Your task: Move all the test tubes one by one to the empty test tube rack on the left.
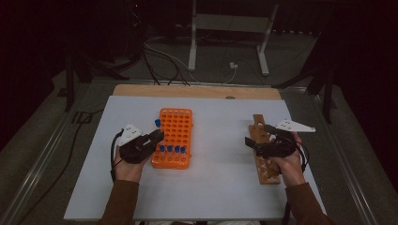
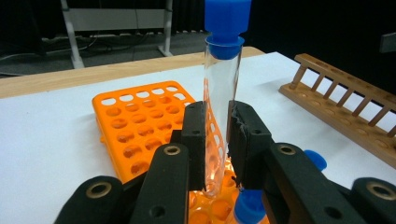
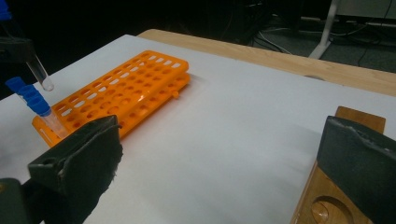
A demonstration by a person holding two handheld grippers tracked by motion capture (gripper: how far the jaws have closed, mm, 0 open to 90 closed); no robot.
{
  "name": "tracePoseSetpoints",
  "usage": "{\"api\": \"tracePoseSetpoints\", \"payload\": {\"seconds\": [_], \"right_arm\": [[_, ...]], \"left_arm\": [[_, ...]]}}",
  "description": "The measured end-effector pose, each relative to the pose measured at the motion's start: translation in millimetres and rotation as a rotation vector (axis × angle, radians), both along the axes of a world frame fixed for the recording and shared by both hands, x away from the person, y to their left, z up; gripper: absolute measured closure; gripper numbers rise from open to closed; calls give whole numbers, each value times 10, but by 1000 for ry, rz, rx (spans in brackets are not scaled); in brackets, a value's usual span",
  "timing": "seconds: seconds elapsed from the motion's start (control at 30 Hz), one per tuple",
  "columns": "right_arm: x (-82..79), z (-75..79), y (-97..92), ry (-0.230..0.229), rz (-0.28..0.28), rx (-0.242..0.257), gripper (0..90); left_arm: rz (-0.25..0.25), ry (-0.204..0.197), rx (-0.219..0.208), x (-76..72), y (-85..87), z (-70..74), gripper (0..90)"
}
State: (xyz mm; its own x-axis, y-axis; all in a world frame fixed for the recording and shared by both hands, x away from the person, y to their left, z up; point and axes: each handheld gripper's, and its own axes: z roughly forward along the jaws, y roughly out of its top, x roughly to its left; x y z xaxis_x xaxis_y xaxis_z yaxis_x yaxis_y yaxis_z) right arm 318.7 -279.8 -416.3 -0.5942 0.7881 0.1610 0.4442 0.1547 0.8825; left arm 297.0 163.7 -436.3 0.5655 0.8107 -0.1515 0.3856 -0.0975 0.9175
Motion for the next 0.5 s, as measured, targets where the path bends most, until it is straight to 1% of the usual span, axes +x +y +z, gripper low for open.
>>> {"api": "tracePoseSetpoints", "payload": {"seconds": [0.2, 0.33, 0.4, 0.5], "right_arm": [[-49, -30, -40, -10, -5, 10, 0], [-79, -70, -70, -10, -10, 16, 0], [-85, -78, -89, -10, -14, 17, 0], [-103, -78, -120, -13, -19, 33, 0]], "left_arm": [[-3, 4, 7, -56, 45, -51, 780], [-6, 13, -12, -83, 89, -107, 780], [-6, 18, -14, -97, 112, -134, 780], [-8, 23, -17, -121, 139, -164, 780]]}}
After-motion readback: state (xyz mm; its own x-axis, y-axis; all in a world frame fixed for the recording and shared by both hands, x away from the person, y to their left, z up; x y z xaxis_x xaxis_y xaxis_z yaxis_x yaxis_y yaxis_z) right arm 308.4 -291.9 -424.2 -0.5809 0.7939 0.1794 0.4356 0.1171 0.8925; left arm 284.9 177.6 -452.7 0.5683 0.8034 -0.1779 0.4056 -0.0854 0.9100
